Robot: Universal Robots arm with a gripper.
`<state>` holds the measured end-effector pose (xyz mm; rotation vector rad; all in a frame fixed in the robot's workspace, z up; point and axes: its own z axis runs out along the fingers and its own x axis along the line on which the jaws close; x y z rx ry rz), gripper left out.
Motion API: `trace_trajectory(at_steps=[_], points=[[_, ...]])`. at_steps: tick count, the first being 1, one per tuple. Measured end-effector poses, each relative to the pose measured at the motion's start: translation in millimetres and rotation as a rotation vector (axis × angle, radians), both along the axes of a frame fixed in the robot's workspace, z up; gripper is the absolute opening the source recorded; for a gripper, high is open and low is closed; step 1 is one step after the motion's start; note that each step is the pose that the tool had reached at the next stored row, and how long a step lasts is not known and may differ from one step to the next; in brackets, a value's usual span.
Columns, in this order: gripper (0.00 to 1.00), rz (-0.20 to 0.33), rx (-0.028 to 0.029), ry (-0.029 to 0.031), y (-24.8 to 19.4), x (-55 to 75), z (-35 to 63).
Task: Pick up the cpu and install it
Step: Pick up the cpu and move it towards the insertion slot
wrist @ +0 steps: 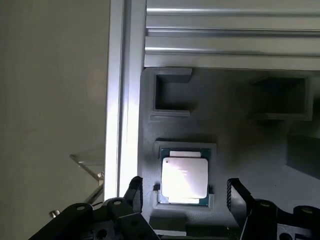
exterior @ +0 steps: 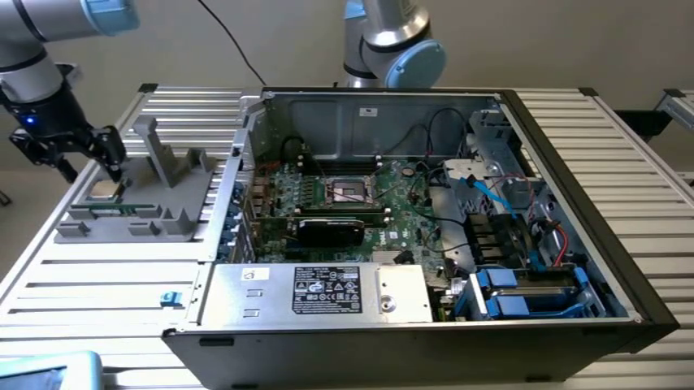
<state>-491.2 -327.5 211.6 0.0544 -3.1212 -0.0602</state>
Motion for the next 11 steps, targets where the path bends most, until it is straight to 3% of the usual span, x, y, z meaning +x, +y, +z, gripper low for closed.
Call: trace_trajectory(at_steps=[4,8,11], points=[[0.78,0.004,0.0001,0.0040,-0.1,0.3,-6.7],[0.78,0.008,0.0011,0.0124,0.0,1.9,-10.8],[0.78,0.008,0.0017,0.0137,-0.3,2.0,-11.1]])
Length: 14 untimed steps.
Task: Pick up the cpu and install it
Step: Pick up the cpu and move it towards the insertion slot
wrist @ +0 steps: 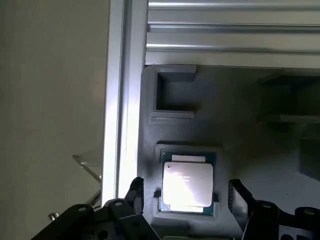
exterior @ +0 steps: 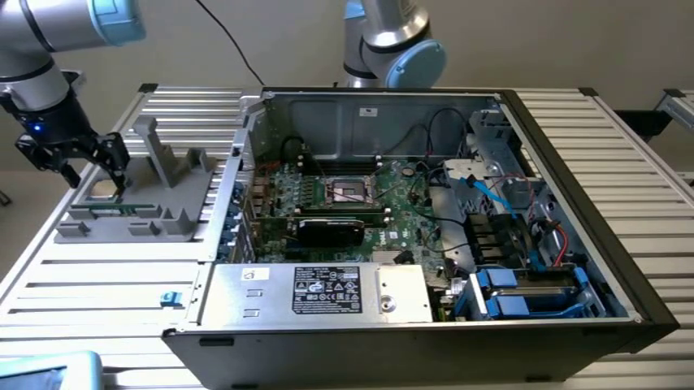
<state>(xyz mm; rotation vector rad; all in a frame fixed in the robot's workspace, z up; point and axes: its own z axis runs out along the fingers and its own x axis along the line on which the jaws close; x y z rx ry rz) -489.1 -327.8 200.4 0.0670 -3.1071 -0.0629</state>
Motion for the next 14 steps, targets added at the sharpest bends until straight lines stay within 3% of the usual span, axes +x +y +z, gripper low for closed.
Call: trace_trajectory(at_steps=[3,6,12,14], points=[[0.78,0.000,0.0005,0.0006,0.0,0.3,-2.0],[0.78,0.000,0.0053,0.0022,-0.1,1.5,-5.5],[0.78,0.000,0.0117,0.0171,0.0,2.6,-11.3],[0.78,0.000,0.0119,0.0186,0.0,2.7,-13.0]])
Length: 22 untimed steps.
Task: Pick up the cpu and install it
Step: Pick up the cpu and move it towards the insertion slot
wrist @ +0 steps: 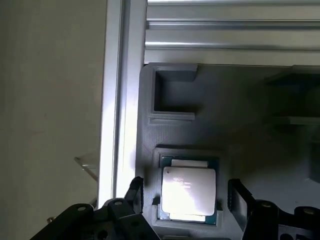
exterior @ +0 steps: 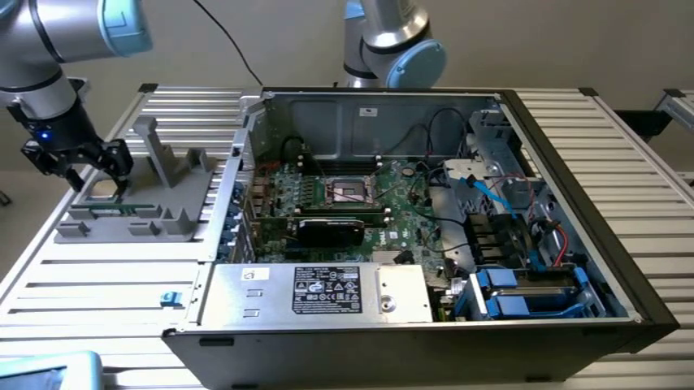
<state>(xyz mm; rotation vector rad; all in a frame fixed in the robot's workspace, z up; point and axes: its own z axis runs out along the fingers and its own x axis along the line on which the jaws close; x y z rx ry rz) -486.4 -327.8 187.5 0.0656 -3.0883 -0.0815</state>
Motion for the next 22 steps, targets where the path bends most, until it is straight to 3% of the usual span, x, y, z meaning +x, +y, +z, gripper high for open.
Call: trace_trajectory(at_steps=[6,10,22], points=[[0.78,-0.001,0.0000,0.0003,0.8,0.0,-2.8],[0.63,-0.001,0.0001,0.0000,1.4,0.2,-3.5],[0.60,-0.001,0.0001,-0.0001,2.0,1.2,-3.8]])
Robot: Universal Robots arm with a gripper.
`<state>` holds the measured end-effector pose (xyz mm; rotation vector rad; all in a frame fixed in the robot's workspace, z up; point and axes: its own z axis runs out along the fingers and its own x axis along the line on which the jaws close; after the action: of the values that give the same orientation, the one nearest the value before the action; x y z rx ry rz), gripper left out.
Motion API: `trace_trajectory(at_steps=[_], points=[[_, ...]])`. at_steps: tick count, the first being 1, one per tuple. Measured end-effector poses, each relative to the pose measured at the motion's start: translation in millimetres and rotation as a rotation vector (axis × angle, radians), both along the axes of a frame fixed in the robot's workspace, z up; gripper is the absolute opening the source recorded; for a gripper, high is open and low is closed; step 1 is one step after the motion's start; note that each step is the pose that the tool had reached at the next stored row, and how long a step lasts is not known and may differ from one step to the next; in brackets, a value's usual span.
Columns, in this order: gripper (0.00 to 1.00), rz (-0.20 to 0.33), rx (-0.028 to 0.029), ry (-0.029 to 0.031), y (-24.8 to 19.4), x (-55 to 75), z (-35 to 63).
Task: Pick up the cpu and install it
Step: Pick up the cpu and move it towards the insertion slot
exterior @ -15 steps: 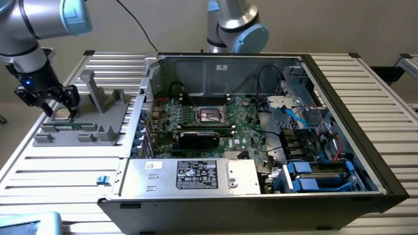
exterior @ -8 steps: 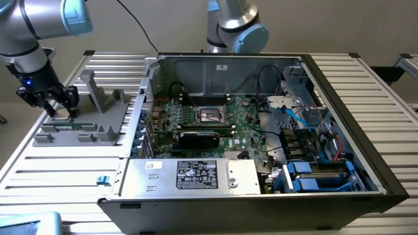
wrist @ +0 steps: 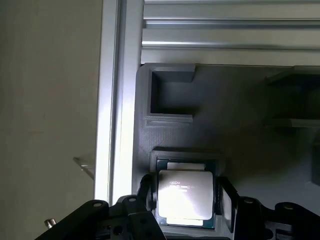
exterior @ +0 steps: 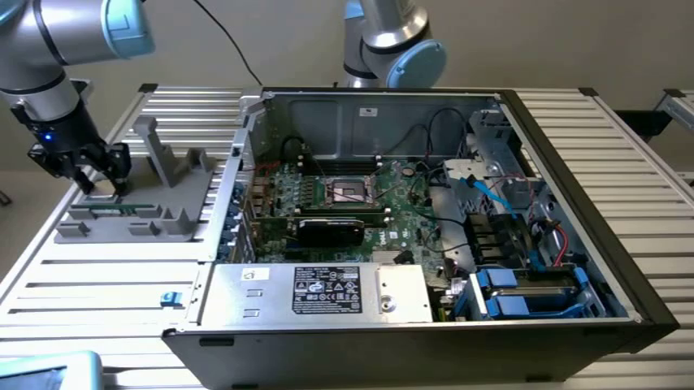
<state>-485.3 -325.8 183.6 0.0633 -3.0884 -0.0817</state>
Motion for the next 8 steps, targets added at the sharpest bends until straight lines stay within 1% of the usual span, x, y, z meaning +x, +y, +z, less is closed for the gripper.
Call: trace_trajectory(at_steps=[1,2,6,8], points=[[0.60,0.000,-0.0001,0.0002,0.0,0.0,0.1],[0.56,0.000,-0.0003,0.0002,0.0,0.0,0.1],[0.56,0.000,-0.0005,0.0001,0.0,0.1,0.4],[0.56,0.000,-0.0005,0.0001,0.0,0.0,3.8]])
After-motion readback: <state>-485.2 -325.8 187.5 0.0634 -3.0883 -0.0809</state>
